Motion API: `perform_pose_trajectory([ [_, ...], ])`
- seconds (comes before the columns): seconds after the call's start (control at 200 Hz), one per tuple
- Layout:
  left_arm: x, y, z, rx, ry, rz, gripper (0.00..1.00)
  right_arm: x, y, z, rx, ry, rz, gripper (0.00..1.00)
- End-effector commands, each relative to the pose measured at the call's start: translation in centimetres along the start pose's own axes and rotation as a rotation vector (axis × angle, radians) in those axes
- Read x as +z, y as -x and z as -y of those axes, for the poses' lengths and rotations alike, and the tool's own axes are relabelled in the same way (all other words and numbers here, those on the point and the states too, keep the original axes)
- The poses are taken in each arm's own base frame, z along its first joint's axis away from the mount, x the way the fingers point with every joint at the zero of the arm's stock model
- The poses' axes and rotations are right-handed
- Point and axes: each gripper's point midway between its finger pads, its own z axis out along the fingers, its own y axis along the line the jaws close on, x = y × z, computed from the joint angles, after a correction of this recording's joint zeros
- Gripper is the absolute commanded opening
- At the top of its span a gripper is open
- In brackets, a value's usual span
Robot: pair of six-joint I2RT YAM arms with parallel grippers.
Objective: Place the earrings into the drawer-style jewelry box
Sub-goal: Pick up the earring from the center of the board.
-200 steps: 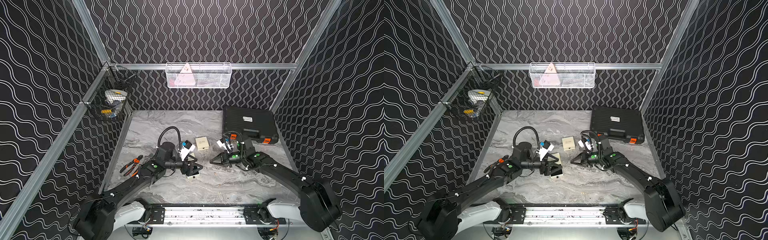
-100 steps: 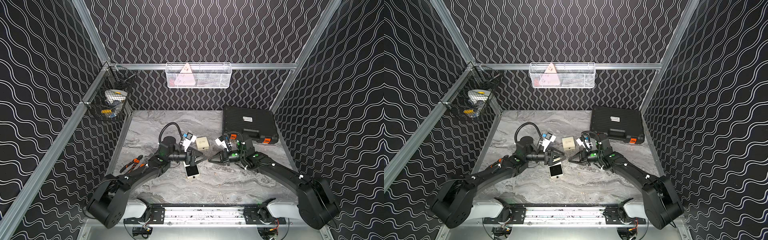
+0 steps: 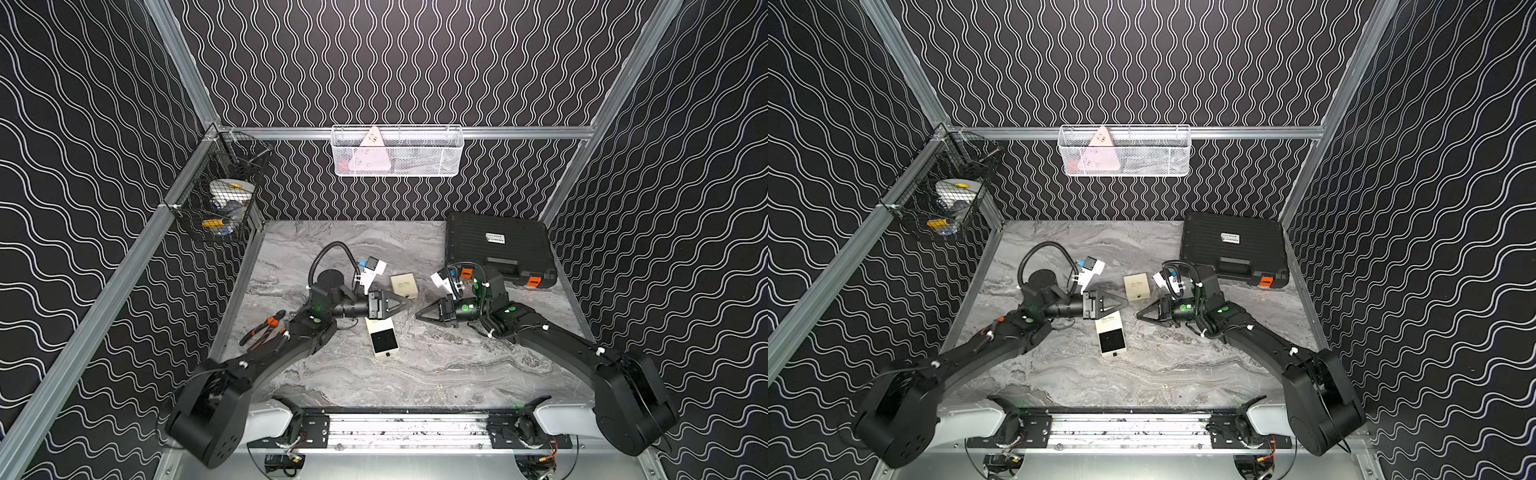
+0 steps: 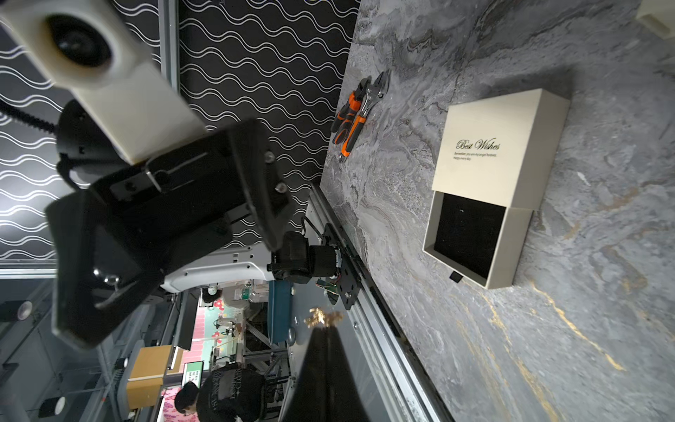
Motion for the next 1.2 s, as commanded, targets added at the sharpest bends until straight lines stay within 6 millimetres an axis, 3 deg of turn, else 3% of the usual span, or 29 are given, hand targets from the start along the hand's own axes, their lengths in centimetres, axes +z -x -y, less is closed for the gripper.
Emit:
perform_pose_trajectory([
  [0.0, -0.8, -1.8, -3.3, 0.088, 0.178, -0.049, 0.79, -0.2, 0.1, -1.0, 0.02, 0.03, 0.001, 0.0],
  [0.245, 0.4, -2.5, -3.8, -0.013, 0.101, -0.064, 0.77, -0.2, 0.3, -1.6, 0.006, 0.05, 0.014, 0.0],
  [0.42, 0.5, -2.2, -2.0, 0.025, 0.001, -0.023, 0.75, 0.5, 0.5, -1.5, 0.021, 0.067, 0.004, 0.0],
  [0.665, 0.2, -3.1, -2.3, 0.059, 0.009, -0.039, 0.73, 1.0, 0.8, -1.9, 0.049, 0.105, -0.013, 0.0],
  [1.196, 0.5, -3.2, -2.0, 0.071, -0.024, -0.065, 0.54, 2.4, 0.7, -2.0, 0.087, 0.15, -0.053, 0.0],
])
